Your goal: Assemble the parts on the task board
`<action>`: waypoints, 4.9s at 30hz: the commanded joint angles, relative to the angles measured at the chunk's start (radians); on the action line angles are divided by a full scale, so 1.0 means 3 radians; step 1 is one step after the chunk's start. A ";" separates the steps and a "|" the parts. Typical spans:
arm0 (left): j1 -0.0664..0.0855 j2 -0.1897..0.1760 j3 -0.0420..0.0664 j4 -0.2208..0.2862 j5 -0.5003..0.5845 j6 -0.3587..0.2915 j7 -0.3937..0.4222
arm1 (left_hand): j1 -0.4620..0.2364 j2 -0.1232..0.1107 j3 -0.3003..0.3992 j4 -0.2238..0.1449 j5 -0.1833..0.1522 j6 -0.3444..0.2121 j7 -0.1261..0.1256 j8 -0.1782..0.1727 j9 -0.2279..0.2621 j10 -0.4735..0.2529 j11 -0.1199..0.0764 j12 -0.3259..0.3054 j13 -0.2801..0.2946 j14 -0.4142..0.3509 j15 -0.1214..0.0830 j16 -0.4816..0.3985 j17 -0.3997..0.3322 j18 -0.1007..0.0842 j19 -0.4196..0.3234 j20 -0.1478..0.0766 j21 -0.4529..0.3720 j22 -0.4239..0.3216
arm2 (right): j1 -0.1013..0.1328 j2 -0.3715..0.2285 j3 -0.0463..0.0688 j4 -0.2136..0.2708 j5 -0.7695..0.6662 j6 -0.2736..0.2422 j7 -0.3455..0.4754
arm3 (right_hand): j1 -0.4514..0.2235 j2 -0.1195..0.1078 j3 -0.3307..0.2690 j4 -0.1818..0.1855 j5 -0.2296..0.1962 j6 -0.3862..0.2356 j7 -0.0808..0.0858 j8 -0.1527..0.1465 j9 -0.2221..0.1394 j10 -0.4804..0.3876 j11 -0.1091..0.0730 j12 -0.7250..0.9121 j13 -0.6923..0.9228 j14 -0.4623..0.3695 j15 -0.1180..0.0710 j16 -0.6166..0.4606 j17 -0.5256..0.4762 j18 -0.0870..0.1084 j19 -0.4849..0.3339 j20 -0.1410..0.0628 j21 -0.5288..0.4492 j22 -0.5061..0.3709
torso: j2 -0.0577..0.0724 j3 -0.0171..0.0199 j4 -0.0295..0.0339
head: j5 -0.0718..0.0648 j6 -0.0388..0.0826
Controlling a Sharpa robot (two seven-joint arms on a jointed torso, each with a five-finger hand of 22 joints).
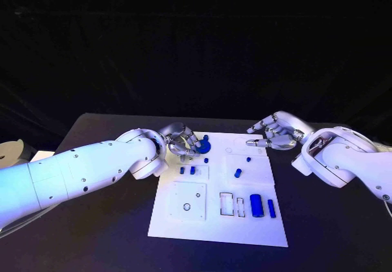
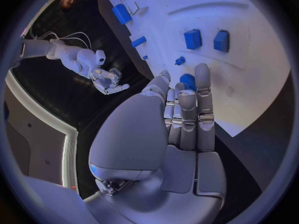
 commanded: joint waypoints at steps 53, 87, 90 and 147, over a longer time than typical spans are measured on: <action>-0.0075 0.0671 -0.0008 -0.0509 -0.1739 0.0610 -0.0229 | -0.0055 -0.0176 0.0842 -0.0109 -0.0170 0.0836 -0.0065 -0.0825 -0.0551 0.0623 -0.0027 -0.0840 -0.1044 0.0820 -0.0081 0.1244 0.1158 -0.0207 0.0793 -0.0084 0.1920 0.1387 | -0.0010 0.0042 0.0000 -0.0006 0.0004 0.0025 0.0045 | 0.0035 0.0058 -0.0010 -0.0014 0.0039 0.0013 -0.0007 0.0006 0.0002 -0.0035 0.0000 -0.0009 0.0049 0.0320 0.0004 -0.0022 0.0767 0.0037 0.0171 0.0004 -0.0013 0.0527 | 0.0000 0.0006 0.0000 | -0.0043 0.0020; -0.0086 0.0428 0.0081 -0.0251 -0.1530 0.0131 0.0024 | -0.0315 -0.0268 0.1620 -0.0574 -0.0150 0.1055 -0.0008 -0.1035 -0.0563 0.1001 -0.0005 -0.1279 -0.1047 0.0819 -0.0063 0.1315 0.1167 -0.0217 0.0780 -0.0075 0.1998 0.1491 | -0.0011 0.0038 0.0000 -0.0006 0.0009 0.0009 0.0057 | 0.0035 0.0059 -0.0011 -0.0014 0.0039 0.0013 -0.0006 0.0007 0.0002 -0.0035 0.0000 -0.0008 0.0049 0.0320 0.0004 -0.0022 0.0767 0.0037 0.0169 0.0004 -0.0014 0.0525 | -0.0009 0.0010 0.0007 | -0.0067 0.0045; -0.0078 0.0348 0.0102 -0.0175 -0.1494 0.0103 0.0034 | -0.0327 -0.0271 0.1623 -0.0582 -0.0151 0.1065 -0.0008 -0.1037 -0.0561 0.1014 -0.0006 -0.1287 -0.1045 0.0818 -0.0063 0.1317 0.1168 -0.0217 0.0781 -0.0075 0.2002 0.1495 | -0.0011 0.0036 0.0000 -0.0006 0.0012 0.0007 0.0057 | 0.0035 0.0059 -0.0011 -0.0014 0.0039 0.0013 -0.0006 0.0007 0.0002 -0.0035 0.0000 -0.0008 0.0049 0.0320 0.0004 -0.0022 0.0767 0.0037 0.0169 0.0004 -0.0014 0.0525 | -0.0010 0.0010 0.0009 | -0.0061 0.0049; -0.0098 0.0155 0.0076 -0.0221 -0.1405 0.0512 -0.0159 | -0.0422 -0.0291 0.1598 -0.0607 -0.0167 0.1072 -0.0010 -0.1074 -0.0563 0.1033 -0.0004 -0.1367 -0.1045 0.0813 -0.0060 0.1318 0.1154 -0.0219 0.0775 -0.0070 0.2012 0.1509 | -0.0011 0.0021 0.0000 0.0005 0.0018 0.0012 0.0067 | 0.0032 0.0064 -0.0019 -0.0010 0.0041 0.0013 -0.0006 0.0007 0.0002 -0.0037 0.0000 -0.0011 0.0046 0.0319 0.0005 -0.0026 0.0761 0.0038 0.0168 0.0004 -0.0016 0.0521 | 0.0000 0.0006 0.0002 | -0.0019 0.0021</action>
